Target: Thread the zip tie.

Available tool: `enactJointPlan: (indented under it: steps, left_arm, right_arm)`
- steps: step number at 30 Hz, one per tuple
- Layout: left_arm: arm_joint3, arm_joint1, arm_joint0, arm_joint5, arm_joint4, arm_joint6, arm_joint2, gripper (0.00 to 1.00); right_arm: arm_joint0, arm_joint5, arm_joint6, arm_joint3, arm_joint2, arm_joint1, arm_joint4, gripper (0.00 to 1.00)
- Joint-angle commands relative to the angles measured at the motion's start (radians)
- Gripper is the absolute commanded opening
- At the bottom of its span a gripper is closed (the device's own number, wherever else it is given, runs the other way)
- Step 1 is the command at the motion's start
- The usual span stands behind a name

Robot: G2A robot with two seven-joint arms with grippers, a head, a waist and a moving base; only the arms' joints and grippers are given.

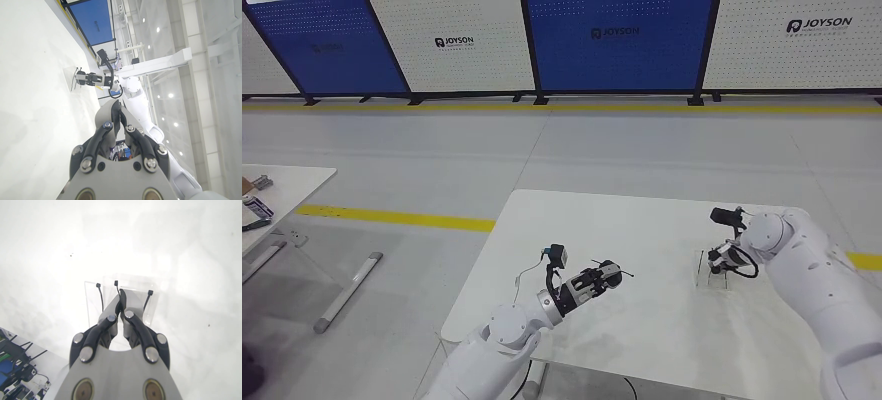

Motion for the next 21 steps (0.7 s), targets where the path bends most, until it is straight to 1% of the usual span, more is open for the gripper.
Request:
enactJointPlan:
  steps: [1, 5, 7, 9, 11, 12, 13, 16, 17, 19, 20, 21]
  left_arm:
    - [0.0, 0.0, 0.0, 0.0, 0.0, 0.0, 0.0, 0.0]
    - [0.0, 0.0, 0.0, 0.0, 0.0, 0.0, 0.0, 0.0]
    - [0.0, 0.0, 0.0, 0.0, 0.0, 0.0, 0.0, 0.0]
    - [0.0, 0.0, 0.0, 0.0, 0.0, 0.0, 0.0, 0.0]
    - [0.0, 0.0, 0.0, 0.0, 0.0, 0.0, 0.0, 0.0]
    - [0.0, 0.0, 0.0, 0.0, 0.0, 0.0, 0.0, 0.0]
    - [0.0, 0.0, 0.0, 0.0, 0.0, 0.0, 0.0, 0.0]
    - [0.0, 0.0, 0.0, 0.0, 0.0, 0.0, 0.0, 0.0]
    - [0.0, 0.0, 0.0, 0.0, 0.0, 0.0, 0.0, 0.0]
    - [0.0, 0.0, 0.0, 0.0, 0.0, 0.0, 0.0, 0.0]
    - [0.0, 0.0, 0.0, 0.0, 0.0, 0.0, 0.0, 0.0]
    - [0.0, 0.0, 0.0, 0.0, 0.0, 0.0, 0.0, 0.0]
  right_arm:
    - [-0.011, 0.001, -0.003, -0.027, 0.009, 0.011, -0.006, 0.0]
    - [-0.043, 0.026, -0.014, -0.107, 0.037, 0.042, -0.025, 0.0]
    - [-0.066, 0.033, -0.026, -0.16, 0.064, 0.064, -0.029, 0.0]
    - [-0.093, 0.023, -0.016, -0.218, 0.088, 0.087, -0.035, 0.0]
    - [-0.127, 0.042, -0.015, -0.293, 0.124, 0.116, -0.048, 0.0]
    - [-0.146, 0.049, -0.012, -0.332, 0.139, 0.129, -0.058, 0.0]
    - [-0.173, 0.07, -0.011, -0.385, 0.162, 0.146, -0.073, 0.0]
    - [-0.242, 0.113, -0.003, -0.52, 0.219, 0.185, -0.109, 0.0]
    - [-0.276, 0.126, -0.001, -0.581, 0.249, 0.203, -0.122, 0.0]
    - [-0.333, 0.141, -0.006, -0.674, 0.301, 0.229, -0.142, 0.0]
    - [-0.375, 0.145, -0.012, -0.741, 0.338, 0.246, -0.155, 0.0]
    - [-0.41, 0.146, -0.021, -0.791, 0.369, 0.259, -0.162, 0.0]
